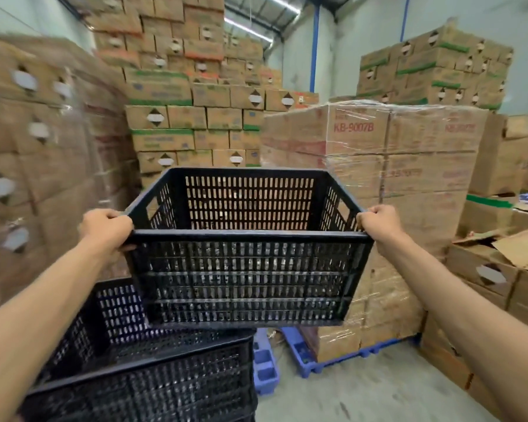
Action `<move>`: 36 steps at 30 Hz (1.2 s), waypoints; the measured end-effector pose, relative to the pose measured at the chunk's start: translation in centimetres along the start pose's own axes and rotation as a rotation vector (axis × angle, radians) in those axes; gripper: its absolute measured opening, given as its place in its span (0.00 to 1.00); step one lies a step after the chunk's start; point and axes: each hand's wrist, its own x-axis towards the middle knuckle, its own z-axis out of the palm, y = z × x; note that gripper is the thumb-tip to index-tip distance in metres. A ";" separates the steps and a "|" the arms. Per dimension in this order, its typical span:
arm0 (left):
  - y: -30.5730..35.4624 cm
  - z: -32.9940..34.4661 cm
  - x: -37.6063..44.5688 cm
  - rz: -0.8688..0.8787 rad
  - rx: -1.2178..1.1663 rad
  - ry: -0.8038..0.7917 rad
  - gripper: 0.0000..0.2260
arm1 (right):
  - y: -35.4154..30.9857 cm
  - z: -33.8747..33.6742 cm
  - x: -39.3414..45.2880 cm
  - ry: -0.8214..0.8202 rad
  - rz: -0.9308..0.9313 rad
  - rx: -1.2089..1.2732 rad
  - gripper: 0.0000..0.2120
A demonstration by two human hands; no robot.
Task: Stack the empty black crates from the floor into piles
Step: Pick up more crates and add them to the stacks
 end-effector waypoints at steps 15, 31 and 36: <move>-6.3 -13.4 5.8 -0.169 -0.171 0.277 0.13 | -6.5 16.1 -5.5 -0.337 0.070 0.075 0.16; -9.4 -16.0 7.7 -0.174 0.052 0.367 0.15 | -8.5 19.0 -7.3 -0.399 0.102 0.053 0.17; -9.9 -17.2 8.8 -0.184 0.144 0.436 0.17 | -8.9 19.9 -8.4 -0.444 0.166 0.130 0.18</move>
